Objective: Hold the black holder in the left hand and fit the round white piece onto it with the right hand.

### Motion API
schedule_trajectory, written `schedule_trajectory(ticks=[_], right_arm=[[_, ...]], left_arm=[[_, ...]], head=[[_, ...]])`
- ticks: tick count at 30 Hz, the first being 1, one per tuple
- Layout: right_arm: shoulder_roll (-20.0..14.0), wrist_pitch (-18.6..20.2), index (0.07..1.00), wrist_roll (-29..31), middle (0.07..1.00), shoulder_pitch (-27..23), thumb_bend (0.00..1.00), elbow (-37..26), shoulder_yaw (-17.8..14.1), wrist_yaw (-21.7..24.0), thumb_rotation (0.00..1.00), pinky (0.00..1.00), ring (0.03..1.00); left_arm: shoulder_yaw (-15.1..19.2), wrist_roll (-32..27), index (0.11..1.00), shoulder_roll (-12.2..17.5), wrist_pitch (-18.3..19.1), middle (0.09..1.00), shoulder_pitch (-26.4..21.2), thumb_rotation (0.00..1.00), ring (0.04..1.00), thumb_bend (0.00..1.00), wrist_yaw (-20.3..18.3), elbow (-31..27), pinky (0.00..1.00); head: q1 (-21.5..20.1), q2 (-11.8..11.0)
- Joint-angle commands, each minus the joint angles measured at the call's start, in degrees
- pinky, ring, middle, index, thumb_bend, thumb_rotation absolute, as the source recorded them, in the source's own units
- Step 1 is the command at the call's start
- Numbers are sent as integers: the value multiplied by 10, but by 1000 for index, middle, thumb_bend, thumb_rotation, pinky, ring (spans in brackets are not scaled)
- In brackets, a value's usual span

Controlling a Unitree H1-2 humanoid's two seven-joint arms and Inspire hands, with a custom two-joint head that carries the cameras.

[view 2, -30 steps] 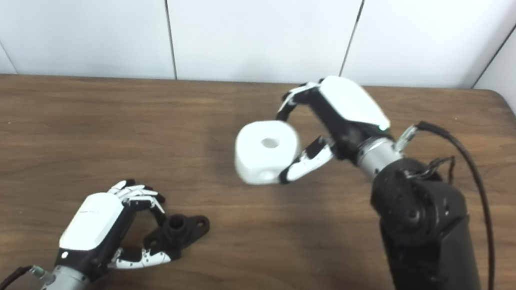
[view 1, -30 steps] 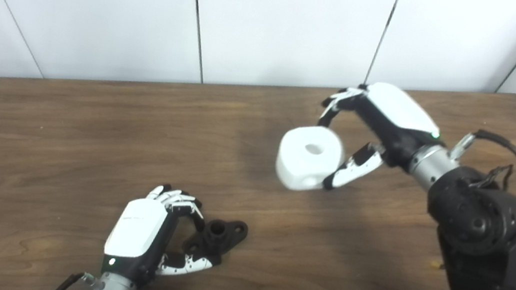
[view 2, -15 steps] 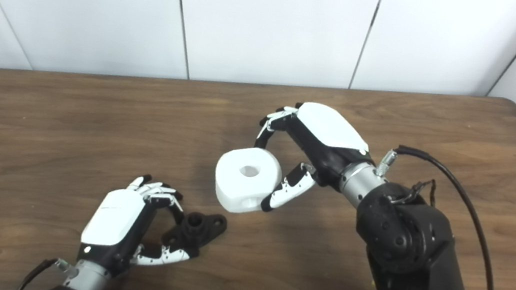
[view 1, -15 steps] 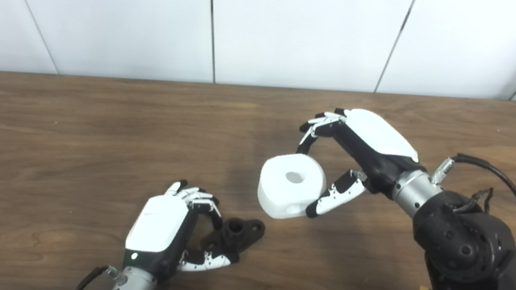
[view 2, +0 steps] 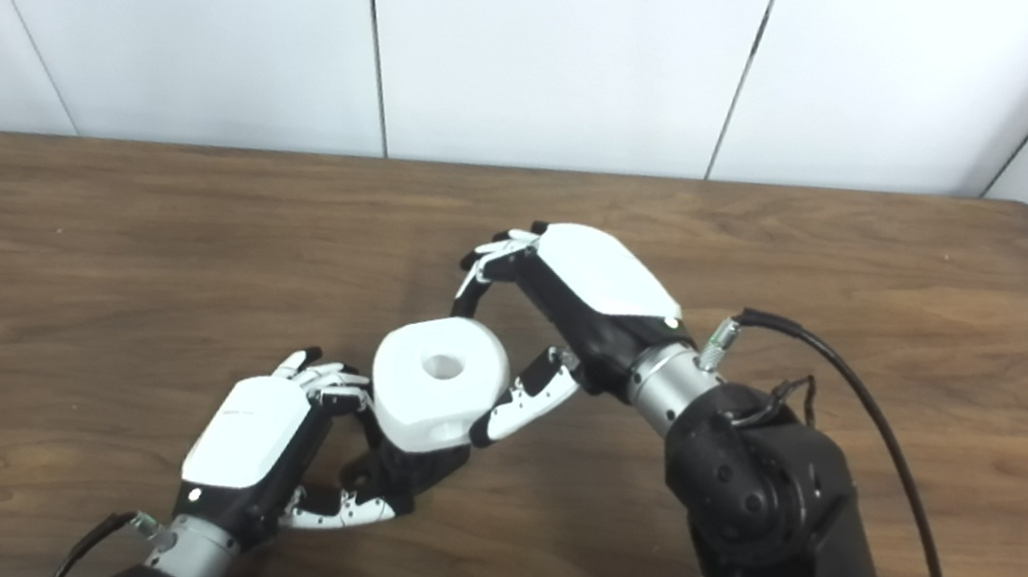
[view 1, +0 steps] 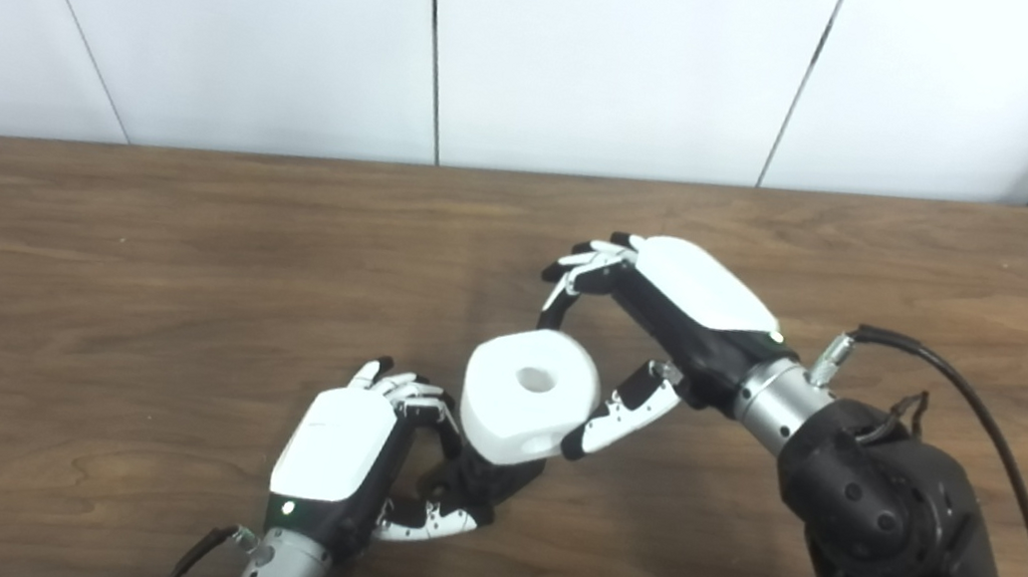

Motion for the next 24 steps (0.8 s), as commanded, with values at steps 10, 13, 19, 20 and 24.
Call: schedule_trajectory(ticks=[10, 13, 19, 20, 24], right_arm=[[18, -17, 482, 0, 823, -11, 524, 1, 9, -29, 137, 1000, 921], [18, -16, 482, -3, 825, -11, 524, 3, 12, -29, 138, 1000, 924], [18, -13, 483, -2, 830, -9, 523, 6, 16, -28, 138, 1000, 934], [18, -14, 483, -2, 830, -9, 523, 7, 17, -29, 138, 1000, 933], [19, -13, 482, -5, 831, -7, 523, 9, 20, -30, 137, 1000, 936]], left_arm=[[-13, 14, 486, -3, 3, 753, -6, 50, 838, 521, -17, 3, 958], [-13, 16, 485, -3, 3, 751, -6, 50, 836, 522, -15, 4, 955], [-12, 15, 485, -3, 5, 753, -5, 50, 838, 522, -19, 0, 956], [-11, 13, 485, -3, 4, 753, -5, 50, 838, 522, -18, 0, 956], [-10, 11, 485, -2, 2, 752, -5, 50, 838, 522, -15, 1, 957]], head=[[0, 3], [1, 2], [-2, 6], [-3, 6], [-6, 7]])
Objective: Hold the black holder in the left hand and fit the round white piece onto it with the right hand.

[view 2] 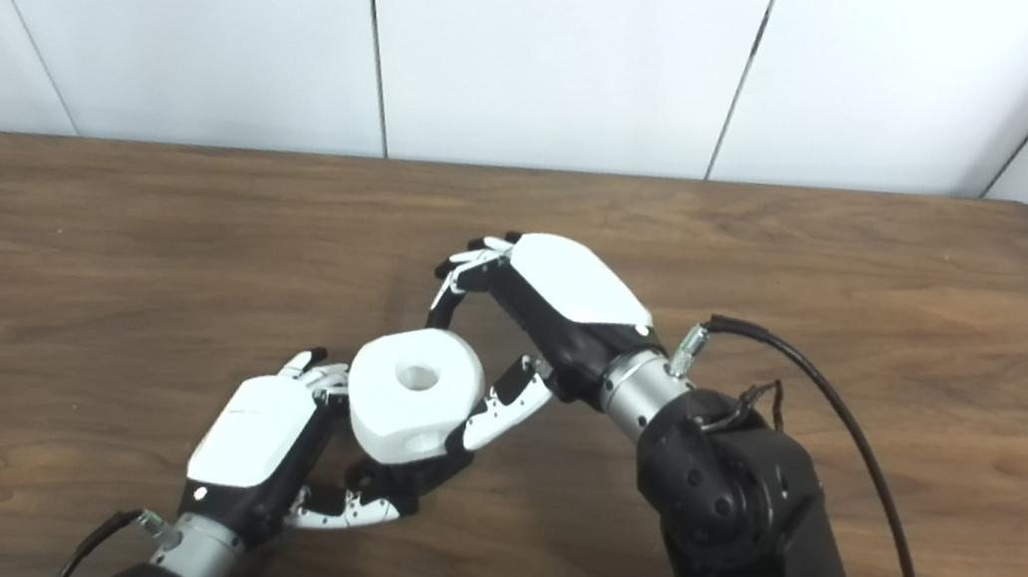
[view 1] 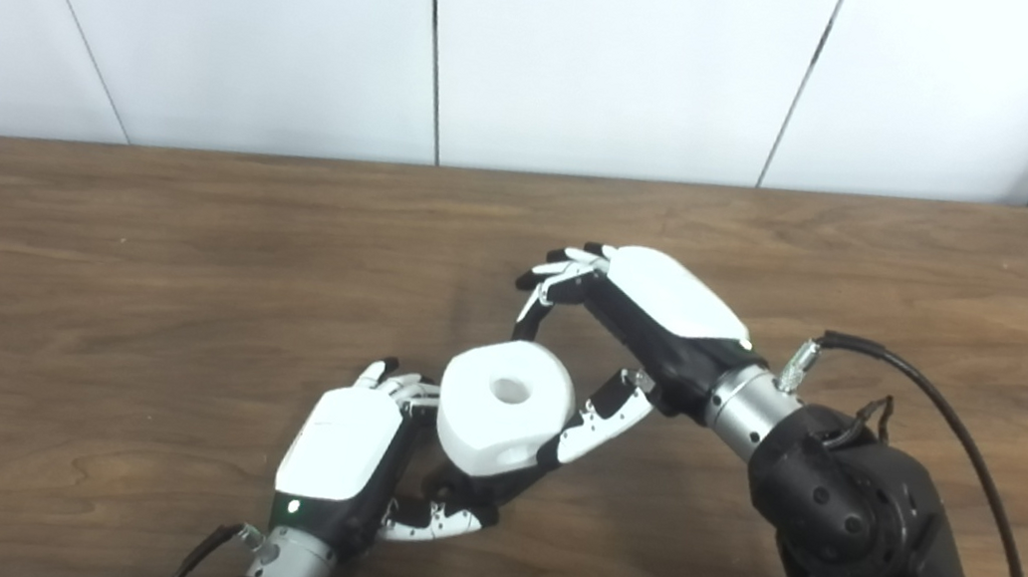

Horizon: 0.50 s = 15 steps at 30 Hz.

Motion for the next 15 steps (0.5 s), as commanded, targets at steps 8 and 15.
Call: schedule_trajectory(ticks=[8, 15], right_arm=[[8, -4, 483, -11, 829, -11, 524, -5, 3, -13, 136, 1000, 935], [8, -10, 482, -14, 826, -11, 524, 3, 5, -18, 137, 1000, 934]], left_arm=[[-3, 6, 485, 0, 1, 753, -2, 50, 838, 522, -15, -6, 961], [-2, 5, 485, 2, 1, 754, -2, 50, 839, 522, -19, -8, 963]], head=[[-8, 3], [-11, 3]])
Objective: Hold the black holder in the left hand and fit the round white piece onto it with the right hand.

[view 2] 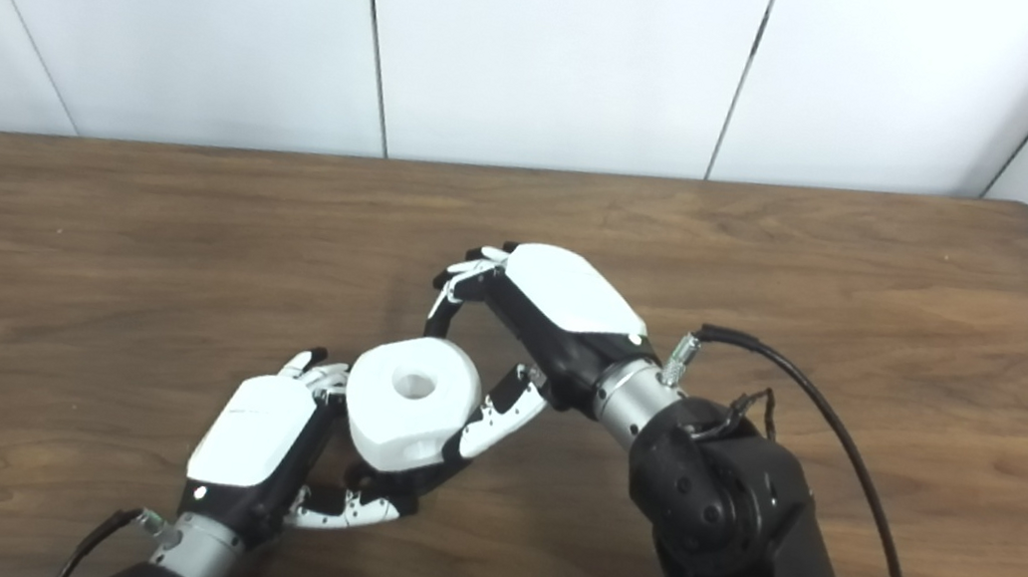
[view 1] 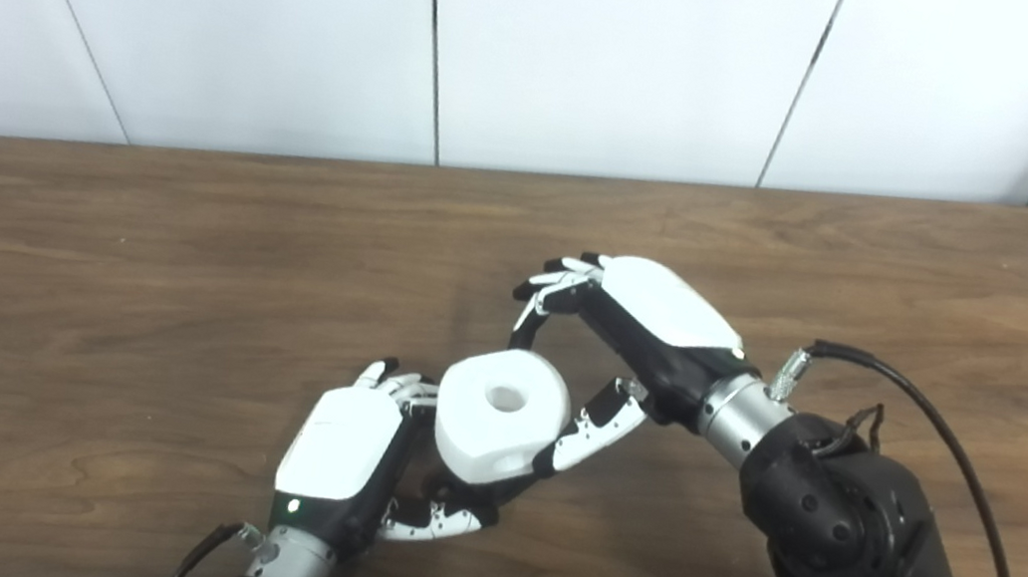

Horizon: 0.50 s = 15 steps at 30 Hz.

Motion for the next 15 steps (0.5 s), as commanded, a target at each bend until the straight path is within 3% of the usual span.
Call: schedule_trajectory(ticks=[1, 15], right_arm=[[6, -12, 482, 1, 825, -16, 524, -2, -3, -17, 136, 1000, 933], [5, -18, 483, 0, 821, -15, 524, 6, 0, -31, 136, 1000, 928]], left_arm=[[-3, 3, 485, 2, 1, 754, -2, 50, 840, 521, -14, -6, 966], [-1, -1, 485, 2, -4, 747, -1, 49, 833, 521, -9, -5, 963]], head=[[0, 1], [-5, 0]])
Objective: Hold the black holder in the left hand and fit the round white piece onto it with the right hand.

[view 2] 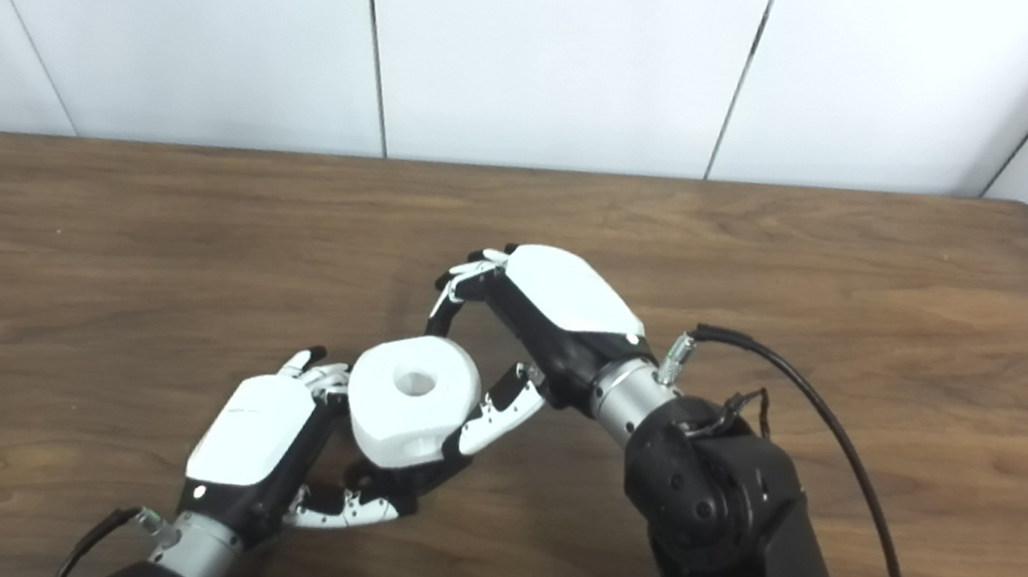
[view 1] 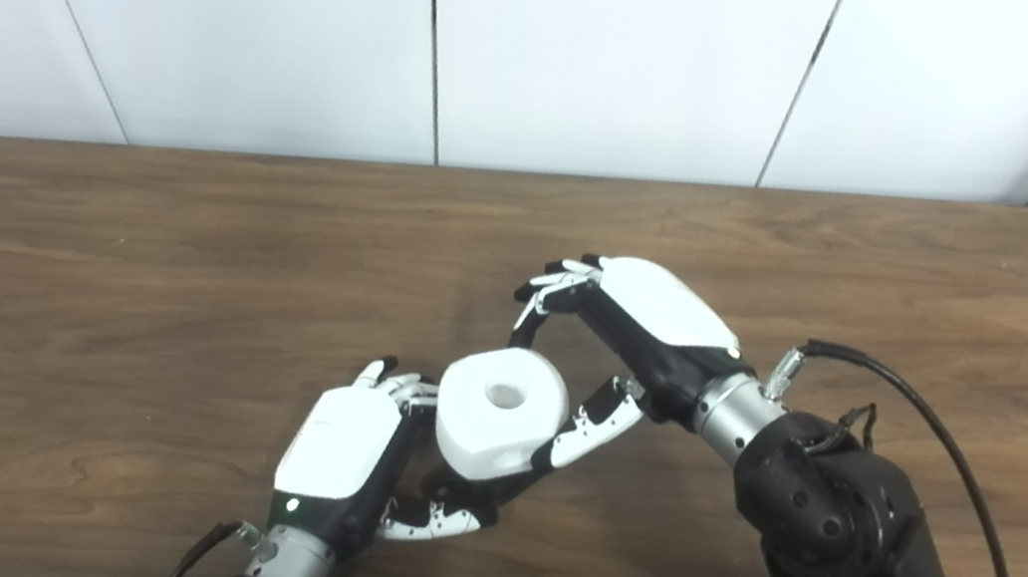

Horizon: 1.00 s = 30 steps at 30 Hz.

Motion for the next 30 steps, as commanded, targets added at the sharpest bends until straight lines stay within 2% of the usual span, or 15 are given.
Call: schedule_trajectory(ticks=[1, 30], right_arm=[[4, -18, 483, 1, 820, -15, 524, -5, -2, -20, 136, 1000, 928], [-1, -27, 483, 0, 822, 1, 524, 4, 9, -26, 135, 1000, 925]], left_arm=[[-4, 4, 485, 3, -3, 747, -1, 49, 834, 521, -7, -3, 964], [-2, 1, 485, 2, -3, 750, -2, 49, 840, 521, -8, -3, 971]], head=[[-2, -1], [-6, 2]])
